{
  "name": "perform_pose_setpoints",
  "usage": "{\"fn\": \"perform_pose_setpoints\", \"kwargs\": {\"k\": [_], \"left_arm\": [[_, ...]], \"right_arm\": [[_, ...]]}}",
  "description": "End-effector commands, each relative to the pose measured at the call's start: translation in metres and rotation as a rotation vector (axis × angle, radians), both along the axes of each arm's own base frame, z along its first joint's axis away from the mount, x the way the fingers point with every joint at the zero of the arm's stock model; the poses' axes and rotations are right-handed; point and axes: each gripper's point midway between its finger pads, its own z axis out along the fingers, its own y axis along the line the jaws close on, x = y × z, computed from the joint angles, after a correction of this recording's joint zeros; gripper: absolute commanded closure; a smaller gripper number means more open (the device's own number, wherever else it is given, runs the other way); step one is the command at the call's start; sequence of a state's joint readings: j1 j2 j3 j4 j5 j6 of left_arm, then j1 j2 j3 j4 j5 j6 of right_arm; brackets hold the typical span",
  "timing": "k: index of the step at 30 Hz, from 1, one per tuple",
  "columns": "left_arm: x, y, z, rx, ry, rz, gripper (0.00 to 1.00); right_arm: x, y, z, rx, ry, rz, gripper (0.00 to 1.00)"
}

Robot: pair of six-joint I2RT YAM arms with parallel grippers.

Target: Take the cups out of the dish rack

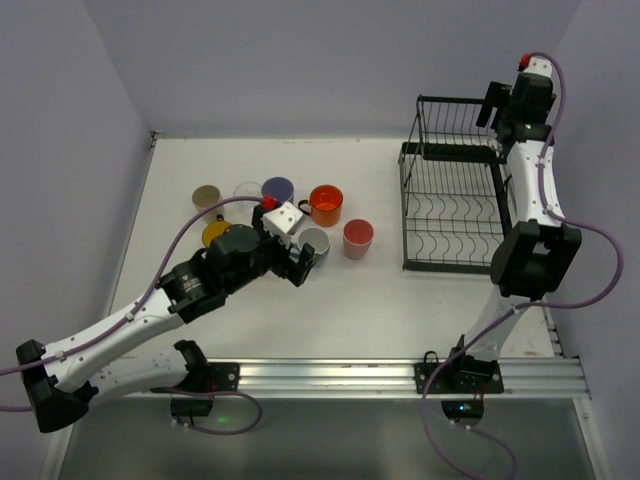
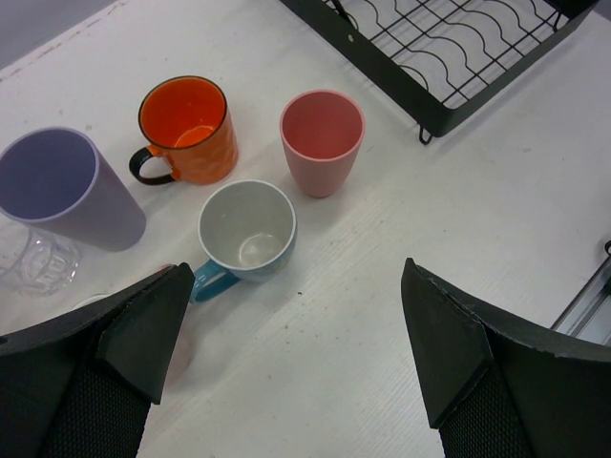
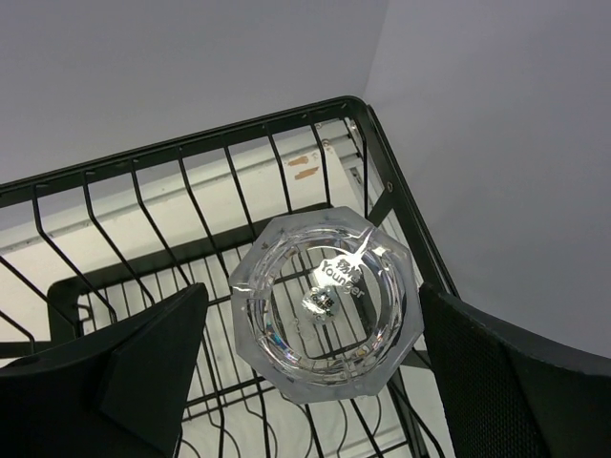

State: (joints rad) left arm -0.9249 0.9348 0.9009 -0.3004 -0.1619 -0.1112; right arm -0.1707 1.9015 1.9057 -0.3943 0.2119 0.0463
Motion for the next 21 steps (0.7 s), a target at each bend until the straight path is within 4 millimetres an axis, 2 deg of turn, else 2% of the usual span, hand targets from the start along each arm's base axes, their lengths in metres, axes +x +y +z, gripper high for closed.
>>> {"fn": "perform_pose_setpoints", "kwargs": {"k": [1,7,10,11,14,15,18,21], "left_arm": [[0.007,-0.001,0.006,-0.019,-0.035,0.014,0.00],[0.009,-0.001,0.004,-0.010,-0.031,0.021,0.00],[0.010,-0.002,0.002,-0.005,-0.026,0.022,0.00],[0.011,-0.002,0.002,-0.003,-0.025,0.023,0.00],[0.011,-0.003,0.003,-0.004,-0.024,0.024,0.00],[0.012,-0.003,0.003,-0.007,-0.025,0.024,0.00],[0.012,-0.005,0.005,-0.012,-0.021,0.019,0.00],[0.013,-0.009,0.009,-0.023,-0.016,0.017,0.00]], "right_arm": [[0.001,-0.004,0.025,-0.031,-0.063,-0.006,0.06],[0.007,-0.015,0.015,-0.066,-0.035,-0.048,0.12],[0.008,-0.017,0.019,-0.081,-0.041,-0.056,0.21],[0.008,-0.019,0.019,-0.107,-0.029,-0.049,0.30],[0.006,-0.023,0.031,-0.125,-0.049,-0.065,0.47],[0.004,-0.022,0.042,-0.126,-0.074,-0.066,0.54],[0.000,-0.008,0.072,-0.098,-0.169,-0.010,0.56],[0.001,0.006,0.066,-0.025,-0.190,0.020,0.56]]}}
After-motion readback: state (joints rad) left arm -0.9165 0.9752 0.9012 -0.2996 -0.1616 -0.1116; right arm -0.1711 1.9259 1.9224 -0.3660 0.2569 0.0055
